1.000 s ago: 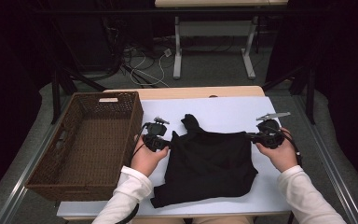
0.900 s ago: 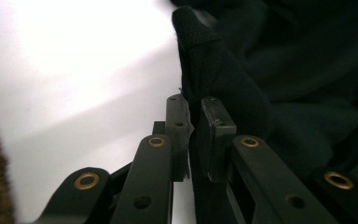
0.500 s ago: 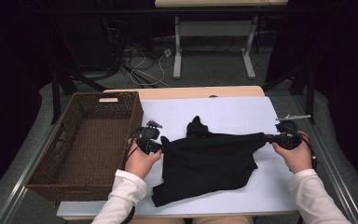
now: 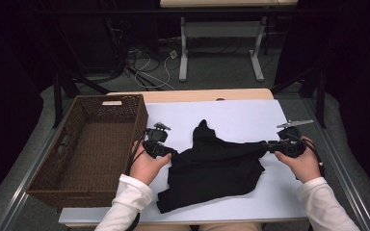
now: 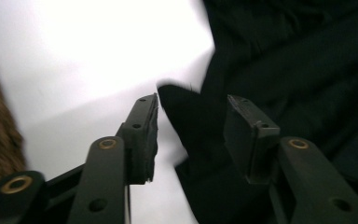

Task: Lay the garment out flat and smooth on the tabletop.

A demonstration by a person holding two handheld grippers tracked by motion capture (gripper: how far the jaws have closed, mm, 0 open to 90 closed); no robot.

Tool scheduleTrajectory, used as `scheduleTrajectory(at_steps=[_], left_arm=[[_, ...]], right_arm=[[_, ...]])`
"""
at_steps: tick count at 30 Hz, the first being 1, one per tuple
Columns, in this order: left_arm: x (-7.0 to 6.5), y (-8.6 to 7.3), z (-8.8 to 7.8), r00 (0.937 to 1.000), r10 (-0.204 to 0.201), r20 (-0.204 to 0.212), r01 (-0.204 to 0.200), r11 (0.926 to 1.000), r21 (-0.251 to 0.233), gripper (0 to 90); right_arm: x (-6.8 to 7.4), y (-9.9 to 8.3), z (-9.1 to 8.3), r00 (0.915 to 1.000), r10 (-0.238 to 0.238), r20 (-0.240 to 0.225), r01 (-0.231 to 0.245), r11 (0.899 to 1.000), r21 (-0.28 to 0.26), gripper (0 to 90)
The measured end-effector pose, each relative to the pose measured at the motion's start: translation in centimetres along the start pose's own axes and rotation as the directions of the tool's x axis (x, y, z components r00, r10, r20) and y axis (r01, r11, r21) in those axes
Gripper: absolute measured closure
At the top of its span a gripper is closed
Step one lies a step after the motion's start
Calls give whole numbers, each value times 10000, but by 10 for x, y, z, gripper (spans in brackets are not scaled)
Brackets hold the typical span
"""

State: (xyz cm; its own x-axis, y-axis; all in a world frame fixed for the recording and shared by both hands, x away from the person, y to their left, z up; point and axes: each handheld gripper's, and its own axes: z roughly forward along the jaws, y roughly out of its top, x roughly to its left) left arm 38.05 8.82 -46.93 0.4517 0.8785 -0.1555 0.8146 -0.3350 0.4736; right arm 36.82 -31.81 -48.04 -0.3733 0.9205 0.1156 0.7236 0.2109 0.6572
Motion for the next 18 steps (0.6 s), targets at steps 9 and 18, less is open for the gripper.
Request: scheduleTrajectory(at_steps=[9, 18], left_arm=[[-9, 20, 15, 9987, 509, 92, -505, 9976, -473, 425], [-13, 33, 33, 9968, 783, 129, -776, 9960, -442, 370]], right_arm=[[24, 19, 3, 9967, -807, 106, 811, 9956, -480, 587], [49, 41, 22, 9851, -1700, -260, 1690, 9849, -381, 527]])
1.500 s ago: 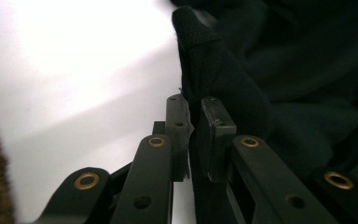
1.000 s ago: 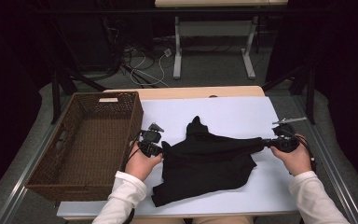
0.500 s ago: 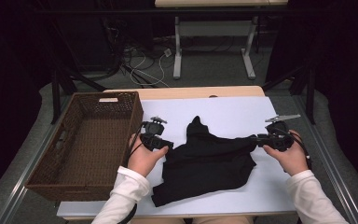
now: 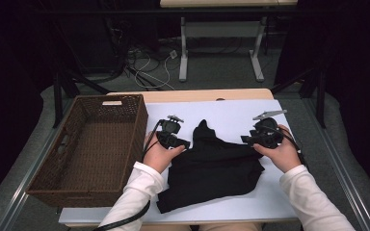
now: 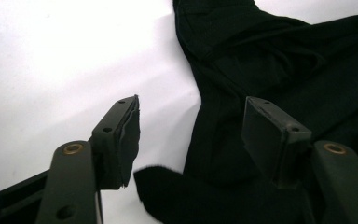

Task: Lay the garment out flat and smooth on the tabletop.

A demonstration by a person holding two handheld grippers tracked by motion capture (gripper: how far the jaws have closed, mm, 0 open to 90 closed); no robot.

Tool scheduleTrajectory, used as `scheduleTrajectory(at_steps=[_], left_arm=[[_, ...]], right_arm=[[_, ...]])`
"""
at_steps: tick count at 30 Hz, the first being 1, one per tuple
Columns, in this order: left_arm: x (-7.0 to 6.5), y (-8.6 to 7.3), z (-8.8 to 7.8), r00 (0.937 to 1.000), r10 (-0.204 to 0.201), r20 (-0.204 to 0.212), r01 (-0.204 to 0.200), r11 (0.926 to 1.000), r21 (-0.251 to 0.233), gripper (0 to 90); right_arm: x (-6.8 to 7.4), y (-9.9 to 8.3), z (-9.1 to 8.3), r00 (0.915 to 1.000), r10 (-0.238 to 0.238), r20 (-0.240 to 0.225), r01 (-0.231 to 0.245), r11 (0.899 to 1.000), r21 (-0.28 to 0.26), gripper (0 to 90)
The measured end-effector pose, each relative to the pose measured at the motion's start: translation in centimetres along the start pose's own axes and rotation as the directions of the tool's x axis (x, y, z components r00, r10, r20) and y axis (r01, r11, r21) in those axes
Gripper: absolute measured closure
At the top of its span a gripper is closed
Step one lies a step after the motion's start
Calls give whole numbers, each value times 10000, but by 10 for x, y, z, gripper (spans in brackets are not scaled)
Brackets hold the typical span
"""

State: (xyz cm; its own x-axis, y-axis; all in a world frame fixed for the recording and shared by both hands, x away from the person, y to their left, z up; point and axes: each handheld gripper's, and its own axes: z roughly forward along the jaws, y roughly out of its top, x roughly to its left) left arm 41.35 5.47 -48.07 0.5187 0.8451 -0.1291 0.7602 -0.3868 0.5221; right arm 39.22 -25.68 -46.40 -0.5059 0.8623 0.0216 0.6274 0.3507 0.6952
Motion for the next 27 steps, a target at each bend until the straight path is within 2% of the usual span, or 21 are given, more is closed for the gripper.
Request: scheduleTrajectory(at_steps=[3, 8, 12, 16, 19, 22, 24, 25, 26, 27], left_arm=[[1, 3, 5, 9999, 121, -26, -121, 9999, 65, 365], [3, 3, 9, 10000, -31, 20, 31, 10000, 7, 365], [8, 1, 11, 10000, -51, -29, 51, 10000, 18, 359], [11, 1, 11, 9999, -139, 31, 139, 9999, -19, 345], [11, 2, 13, 9999, -115, 61, 115, 9999, -74, 337], [11, 2, 17, 9999, -118, 37, 118, 9999, -31, 334], [10, 2, 19, 9999, -103, 33, 103, 9999, -13, 334], [9, 2, 20, 9999, -161, 50, 161, 9999, -23, 334], [10, 2, 21, 10000, -9, 51, 9, 10000, 46, 334], [9, 2, 22, 10000, -46, 63, 46, 10000, 34, 334]], right_arm=[[7, 7, 8, 9997, -228, 22, 228, 9997, 72, 514], [18, 17, 26, 9966, -821, -52, 821, 9966, 94, 498], [26, 22, 42, 9942, -1061, -179, 1067, 9934, 419, 490], [39, 29, 62, 9898, -1259, -673, 1307, 9887, 736, 490], [47, 31, 75, 9880, -1329, -784, 1395, 9866, 849, 489], [52, 31, 88, 9853, -1534, -752, 1612, 9807, 1109, 483], [55, 31, 96, 9842, -1676, -574, 1738, 9760, 1309, 481], [54, 32, 100, 9800, -1902, -585, 1966, 9709, 1366, 479], [55, 31, 104, 9813, -1839, -569, 1900, 9726, 1340, 475], [56, 31, 107, 9818, -1832, -498, 1889, 9692, 1582, 472]])
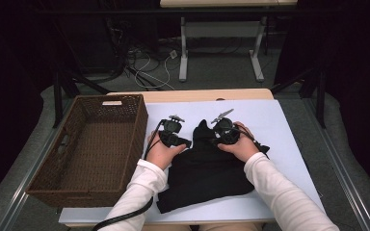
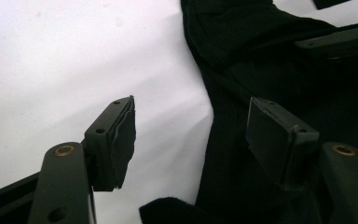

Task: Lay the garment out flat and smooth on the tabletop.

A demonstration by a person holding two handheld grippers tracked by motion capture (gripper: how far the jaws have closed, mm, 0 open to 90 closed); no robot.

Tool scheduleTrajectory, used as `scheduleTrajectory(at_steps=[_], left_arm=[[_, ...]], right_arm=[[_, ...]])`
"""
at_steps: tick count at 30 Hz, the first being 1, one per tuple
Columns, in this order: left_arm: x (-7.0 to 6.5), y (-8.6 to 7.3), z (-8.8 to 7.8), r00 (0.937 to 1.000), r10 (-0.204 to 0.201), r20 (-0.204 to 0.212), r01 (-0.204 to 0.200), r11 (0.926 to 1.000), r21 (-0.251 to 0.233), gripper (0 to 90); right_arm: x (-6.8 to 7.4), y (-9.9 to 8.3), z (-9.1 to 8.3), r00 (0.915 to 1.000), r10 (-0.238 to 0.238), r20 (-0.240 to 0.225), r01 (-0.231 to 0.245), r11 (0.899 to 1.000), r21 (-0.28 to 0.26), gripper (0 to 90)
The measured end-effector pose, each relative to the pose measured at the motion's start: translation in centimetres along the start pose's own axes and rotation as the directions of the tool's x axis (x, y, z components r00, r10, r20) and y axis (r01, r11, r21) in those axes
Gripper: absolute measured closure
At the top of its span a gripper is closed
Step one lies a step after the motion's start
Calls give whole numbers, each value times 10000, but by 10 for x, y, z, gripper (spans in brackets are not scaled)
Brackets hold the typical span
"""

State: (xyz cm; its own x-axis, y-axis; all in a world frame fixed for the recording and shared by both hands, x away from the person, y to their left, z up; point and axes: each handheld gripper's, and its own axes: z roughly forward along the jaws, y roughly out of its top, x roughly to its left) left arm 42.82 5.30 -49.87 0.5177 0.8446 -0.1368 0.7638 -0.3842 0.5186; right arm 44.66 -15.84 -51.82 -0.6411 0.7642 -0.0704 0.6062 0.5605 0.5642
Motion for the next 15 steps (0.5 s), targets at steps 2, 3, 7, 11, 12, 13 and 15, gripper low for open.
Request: scheduleTrajectory(at_steps=[2, 3, 7, 11, 12, 13, 15], left_arm=[[-2, 1, 1, 10000, 25, 23, -25, 10000, -55, 334], [-2, 2, 2, 10000, 47, 47, -47, 10000, -19, 334], [-5, 5, 5, 9999, 148, 62, -147, 9999, -41, 334], [-8, 7, 9, 9998, 167, 109, -167, 9999, -27, 334], [-8, 8, 10, 9996, 268, 111, -268, 9996, 38, 335], [-9, 8, 11, 9996, 262, 131, -263, 9997, 22, 335], [-10, 9, 14, 9995, 277, 148, -279, 9995, 126, 337]], right_arm=[[0, 1, 6, 9993, -346, 160, 341, 9989, 329, 471], [2, 1, 9, 9990, -349, 281, 337, 9986, 418, 469], [2, -1, 21, 9898, -1247, 686, 1174, 9879, 1012, 489], [0, 1, 21, 9906, -1085, 838, 1014, 9912, 853, 669], [-1, 2, 19, 9903, -1111, 828, 1049, 9915, 764, 711], [-2, 3, 18, 9928, -895, 798, 848, 9946, 605, 743], [-6, 3, 13, 9949, -613, 800, 592, 9978, 288, 787]])
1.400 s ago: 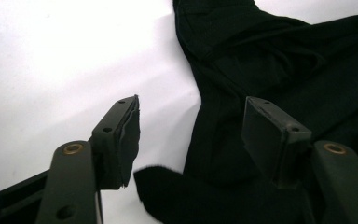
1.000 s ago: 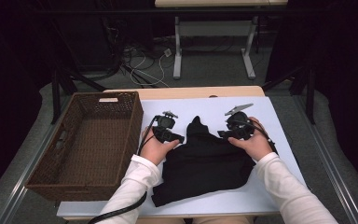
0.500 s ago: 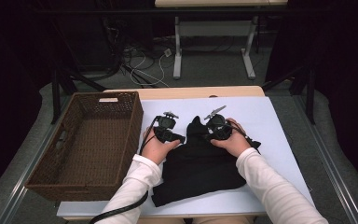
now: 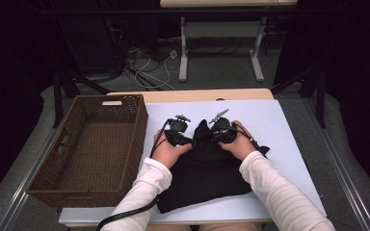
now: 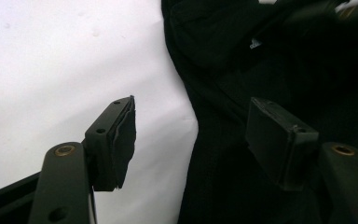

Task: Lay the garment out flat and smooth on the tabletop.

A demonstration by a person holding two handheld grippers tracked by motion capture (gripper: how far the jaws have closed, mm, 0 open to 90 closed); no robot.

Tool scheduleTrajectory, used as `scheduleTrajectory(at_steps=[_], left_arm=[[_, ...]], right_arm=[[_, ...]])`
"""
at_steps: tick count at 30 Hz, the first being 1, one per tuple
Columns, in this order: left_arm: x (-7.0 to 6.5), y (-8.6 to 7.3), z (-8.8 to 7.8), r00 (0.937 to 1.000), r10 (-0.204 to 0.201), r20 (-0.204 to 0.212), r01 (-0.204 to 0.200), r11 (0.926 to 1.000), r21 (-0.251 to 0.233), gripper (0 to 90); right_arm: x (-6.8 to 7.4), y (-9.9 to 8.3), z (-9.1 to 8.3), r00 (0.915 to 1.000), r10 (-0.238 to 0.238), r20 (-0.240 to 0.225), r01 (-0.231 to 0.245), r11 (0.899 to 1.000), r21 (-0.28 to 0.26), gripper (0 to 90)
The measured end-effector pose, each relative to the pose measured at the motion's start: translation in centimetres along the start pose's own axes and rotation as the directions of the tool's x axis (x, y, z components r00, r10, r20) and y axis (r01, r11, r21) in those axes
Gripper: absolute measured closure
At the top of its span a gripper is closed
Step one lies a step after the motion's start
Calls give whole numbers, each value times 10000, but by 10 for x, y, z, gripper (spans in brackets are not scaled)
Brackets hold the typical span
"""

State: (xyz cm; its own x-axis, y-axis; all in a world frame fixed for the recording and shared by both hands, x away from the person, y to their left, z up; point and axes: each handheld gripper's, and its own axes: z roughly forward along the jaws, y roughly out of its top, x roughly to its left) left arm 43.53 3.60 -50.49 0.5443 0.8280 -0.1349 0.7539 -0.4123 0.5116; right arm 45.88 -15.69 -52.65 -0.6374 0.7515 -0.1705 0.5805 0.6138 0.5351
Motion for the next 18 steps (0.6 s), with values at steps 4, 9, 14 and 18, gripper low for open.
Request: scheduleTrajectory(at_steps=[4, 9, 14, 18], left_arm=[[-1, 0, 6, 10000, 79, 28, -80, 9997, 219, 340], [-6, -1, 17, 9995, 288, 138, -294, 9984, 474, 354], [-9, 0, 23, 9994, 275, 205, -287, 9976, 630, 367], [-10, 3, 29, 9994, 187, 292, -208, 9972, 720, 367]], right_arm=[[-12, -1, -11, 9955, 921, -212, -931, 9945, -479, 792], [-28, -6, -20, 9877, 1563, -90, -1565, 9872, -295, 895], [-39, -12, -20, 9708, 2258, -812, -2275, 9737, -124, 836], [-31, -12, -18, 9791, 1809, -926, -1836, 9828, -215, 691]])
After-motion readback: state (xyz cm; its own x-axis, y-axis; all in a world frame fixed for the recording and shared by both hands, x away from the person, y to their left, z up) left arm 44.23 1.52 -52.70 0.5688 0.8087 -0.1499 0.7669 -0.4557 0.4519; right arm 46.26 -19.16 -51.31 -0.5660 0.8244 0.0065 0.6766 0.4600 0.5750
